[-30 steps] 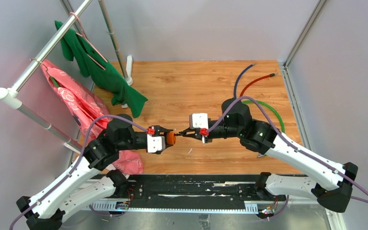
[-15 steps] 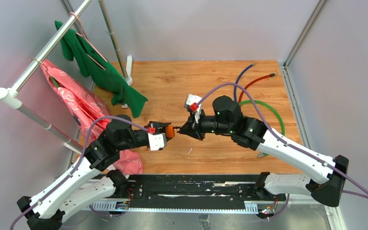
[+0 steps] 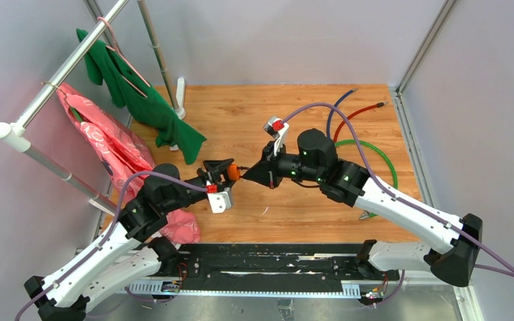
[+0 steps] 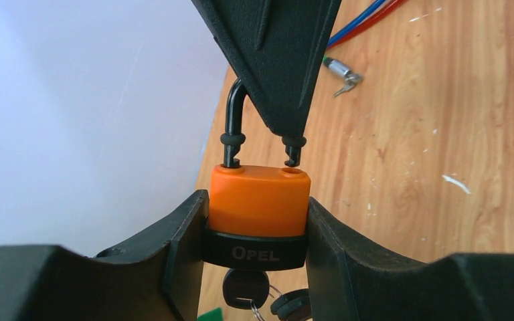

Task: Lock with the key
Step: Lock the lock.

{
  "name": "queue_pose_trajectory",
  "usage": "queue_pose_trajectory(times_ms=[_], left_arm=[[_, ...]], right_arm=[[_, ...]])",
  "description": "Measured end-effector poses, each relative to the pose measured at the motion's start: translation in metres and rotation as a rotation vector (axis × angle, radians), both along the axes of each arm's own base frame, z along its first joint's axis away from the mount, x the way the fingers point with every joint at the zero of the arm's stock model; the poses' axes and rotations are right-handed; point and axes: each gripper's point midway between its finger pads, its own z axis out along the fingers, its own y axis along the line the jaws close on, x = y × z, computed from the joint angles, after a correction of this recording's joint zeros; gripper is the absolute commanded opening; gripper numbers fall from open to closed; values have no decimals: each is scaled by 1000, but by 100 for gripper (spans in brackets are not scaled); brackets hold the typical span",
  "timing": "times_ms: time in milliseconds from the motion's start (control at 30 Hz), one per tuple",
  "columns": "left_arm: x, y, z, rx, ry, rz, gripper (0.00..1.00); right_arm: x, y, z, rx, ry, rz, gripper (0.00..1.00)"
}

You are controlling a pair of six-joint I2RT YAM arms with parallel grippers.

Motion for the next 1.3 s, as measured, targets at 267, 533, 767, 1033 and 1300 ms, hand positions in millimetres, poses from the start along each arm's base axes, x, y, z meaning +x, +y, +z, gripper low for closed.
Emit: queue_pose_trajectory(times_ms=[267, 533, 767, 1033, 1300], left_arm=[[12, 7, 3, 5, -49, 67, 0], [16, 10, 0, -14, -11, 108, 0], [24, 12, -13, -31, 73, 176, 0], [25, 13, -16, -90, 161, 219, 0], [26, 11, -10, -139, 181, 231, 0]], right_arm=[[8, 10, 4, 63, 63, -29, 0], [15, 14, 0, 94, 49, -47, 0], [25, 21, -9, 125, 24, -68, 0], [34, 23, -10, 161, -28, -100, 0], [40, 23, 0, 231, -52, -138, 0]])
